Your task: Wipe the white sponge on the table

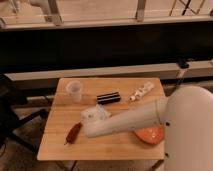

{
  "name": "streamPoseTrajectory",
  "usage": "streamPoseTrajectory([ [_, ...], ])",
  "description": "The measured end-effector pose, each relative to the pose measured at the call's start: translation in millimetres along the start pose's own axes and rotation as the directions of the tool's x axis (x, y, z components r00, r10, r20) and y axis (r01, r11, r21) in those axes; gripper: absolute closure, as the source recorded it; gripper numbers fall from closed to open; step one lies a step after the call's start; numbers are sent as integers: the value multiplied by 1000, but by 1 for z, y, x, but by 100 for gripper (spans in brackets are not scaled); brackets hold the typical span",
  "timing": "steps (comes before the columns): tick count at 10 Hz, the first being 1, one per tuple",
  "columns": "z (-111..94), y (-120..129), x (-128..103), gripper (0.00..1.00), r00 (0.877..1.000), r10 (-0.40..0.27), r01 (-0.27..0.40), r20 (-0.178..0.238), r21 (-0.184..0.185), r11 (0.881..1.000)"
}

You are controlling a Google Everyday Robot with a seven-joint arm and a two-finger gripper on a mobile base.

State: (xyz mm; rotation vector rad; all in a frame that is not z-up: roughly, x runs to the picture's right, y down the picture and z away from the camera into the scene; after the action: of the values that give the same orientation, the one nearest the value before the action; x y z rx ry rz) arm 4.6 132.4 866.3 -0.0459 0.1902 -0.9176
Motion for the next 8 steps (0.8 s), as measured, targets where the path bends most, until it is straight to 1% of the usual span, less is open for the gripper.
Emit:
streamPoseTrajectory([
  [2, 1, 9, 8, 100, 1000, 28, -28, -1, -7, 1000],
  [4, 5, 30, 19, 100, 998, 60, -60, -6, -25, 998],
  [6, 7, 37, 21, 100, 997, 75, -75, -3, -30, 997],
  [8, 10, 52, 25, 100, 995, 95, -95, -4, -43, 995],
])
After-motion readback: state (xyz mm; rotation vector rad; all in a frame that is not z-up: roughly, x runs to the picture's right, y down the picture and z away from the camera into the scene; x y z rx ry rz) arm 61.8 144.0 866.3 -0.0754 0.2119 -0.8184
